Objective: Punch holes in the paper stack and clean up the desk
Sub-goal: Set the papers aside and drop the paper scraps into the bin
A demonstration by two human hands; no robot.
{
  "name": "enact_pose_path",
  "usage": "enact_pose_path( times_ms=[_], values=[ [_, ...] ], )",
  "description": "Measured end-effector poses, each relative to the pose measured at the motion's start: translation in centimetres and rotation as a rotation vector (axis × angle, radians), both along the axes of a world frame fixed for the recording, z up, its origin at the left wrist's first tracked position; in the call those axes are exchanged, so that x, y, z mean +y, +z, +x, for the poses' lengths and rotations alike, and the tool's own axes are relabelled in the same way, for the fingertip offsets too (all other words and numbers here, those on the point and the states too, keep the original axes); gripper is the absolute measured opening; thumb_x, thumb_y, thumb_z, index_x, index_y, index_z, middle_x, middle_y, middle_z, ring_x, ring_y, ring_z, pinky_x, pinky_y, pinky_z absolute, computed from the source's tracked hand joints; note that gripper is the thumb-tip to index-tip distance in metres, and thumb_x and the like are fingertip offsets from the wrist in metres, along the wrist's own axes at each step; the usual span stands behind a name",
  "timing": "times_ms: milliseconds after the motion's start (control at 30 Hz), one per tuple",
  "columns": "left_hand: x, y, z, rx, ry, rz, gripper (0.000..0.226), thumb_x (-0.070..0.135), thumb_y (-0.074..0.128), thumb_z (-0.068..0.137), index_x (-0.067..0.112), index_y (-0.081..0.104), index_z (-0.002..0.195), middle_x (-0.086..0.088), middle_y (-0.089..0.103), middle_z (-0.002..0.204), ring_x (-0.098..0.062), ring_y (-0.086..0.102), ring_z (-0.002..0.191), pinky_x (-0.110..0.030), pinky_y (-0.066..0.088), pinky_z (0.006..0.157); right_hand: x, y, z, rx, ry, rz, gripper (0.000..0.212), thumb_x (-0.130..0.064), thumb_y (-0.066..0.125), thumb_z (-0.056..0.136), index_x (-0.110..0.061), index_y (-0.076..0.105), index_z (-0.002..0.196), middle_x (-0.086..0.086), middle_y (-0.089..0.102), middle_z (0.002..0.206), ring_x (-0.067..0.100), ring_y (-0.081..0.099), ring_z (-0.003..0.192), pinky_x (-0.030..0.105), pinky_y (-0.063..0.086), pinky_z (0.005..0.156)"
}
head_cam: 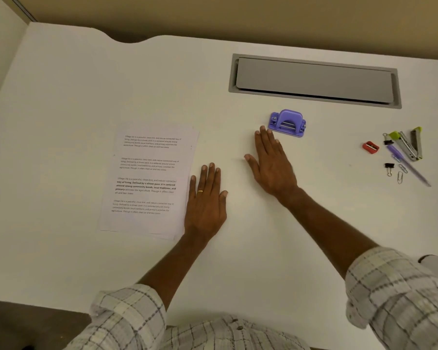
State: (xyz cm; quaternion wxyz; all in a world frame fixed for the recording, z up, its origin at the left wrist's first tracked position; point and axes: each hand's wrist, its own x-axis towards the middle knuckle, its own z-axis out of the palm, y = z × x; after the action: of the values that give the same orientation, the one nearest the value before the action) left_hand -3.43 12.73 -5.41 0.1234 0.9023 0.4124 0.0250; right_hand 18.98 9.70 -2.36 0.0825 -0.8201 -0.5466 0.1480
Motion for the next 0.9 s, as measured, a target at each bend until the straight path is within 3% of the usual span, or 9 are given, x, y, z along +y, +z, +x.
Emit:
enact_pose_path(
  times_ms=[133, 400, 667, 900],
  values=[
    [0.0, -0.1, 0.1, -0.013, 0.005, 0.013, 0.062, 0.038, 0.023, 0.108, 0.012, 0.009, 0.164, -0.005, 0.004, 0.173, -0.021, -0.001, 0.16, -0.047, 0.01, 0.13, 1.9, -0.8, 1.4, -0.018, 0.038, -0.049, 0.076, -0.053, 0.024, 0.106, -0.006, 0.003, 0.161, 0.01, -0.001, 0.17, 0.021, -0.002, 0.158, 0.039, 0.008, 0.129],
    [0.0, -0.5, 0.1, -0.052, 0.017, 0.001, 0.061, 0.036, 0.023, 0.109, 0.012, 0.009, 0.164, -0.004, 0.004, 0.173, -0.019, -0.002, 0.16, -0.048, 0.014, 0.129, -0.5, -1.4, -1.4, 0.005, 0.028, -0.026, 0.074, -0.053, 0.023, 0.107, -0.009, 0.0, 0.162, 0.008, -0.004, 0.17, 0.02, -0.005, 0.158, 0.037, 0.001, 0.129],
    [-0.2, 0.1, 0.4, -0.14, 0.144, -0.048, 0.066, 0.034, 0.038, 0.106, 0.005, 0.016, 0.162, -0.011, 0.013, 0.171, -0.02, 0.007, 0.16, -0.037, 0.009, 0.131, 4.4, -1.1, -5.5, 0.086, 0.461, 0.05, 0.057, -0.036, 0.025, 0.111, -0.014, 0.013, 0.162, 0.009, 0.009, 0.17, 0.022, 0.007, 0.158, 0.037, 0.008, 0.129],
    [-0.2, 0.3, 0.2, -0.16, 0.131, -0.054, 0.066, 0.034, 0.036, 0.106, 0.005, 0.016, 0.162, -0.011, 0.012, 0.171, -0.02, 0.006, 0.16, -0.038, 0.013, 0.131, 5.4, -1.2, -5.0, 0.004, 0.509, 0.022, 0.057, -0.033, 0.026, 0.111, -0.008, 0.015, 0.161, 0.009, 0.011, 0.169, 0.021, 0.008, 0.157, 0.037, 0.007, 0.129]
  ],
)
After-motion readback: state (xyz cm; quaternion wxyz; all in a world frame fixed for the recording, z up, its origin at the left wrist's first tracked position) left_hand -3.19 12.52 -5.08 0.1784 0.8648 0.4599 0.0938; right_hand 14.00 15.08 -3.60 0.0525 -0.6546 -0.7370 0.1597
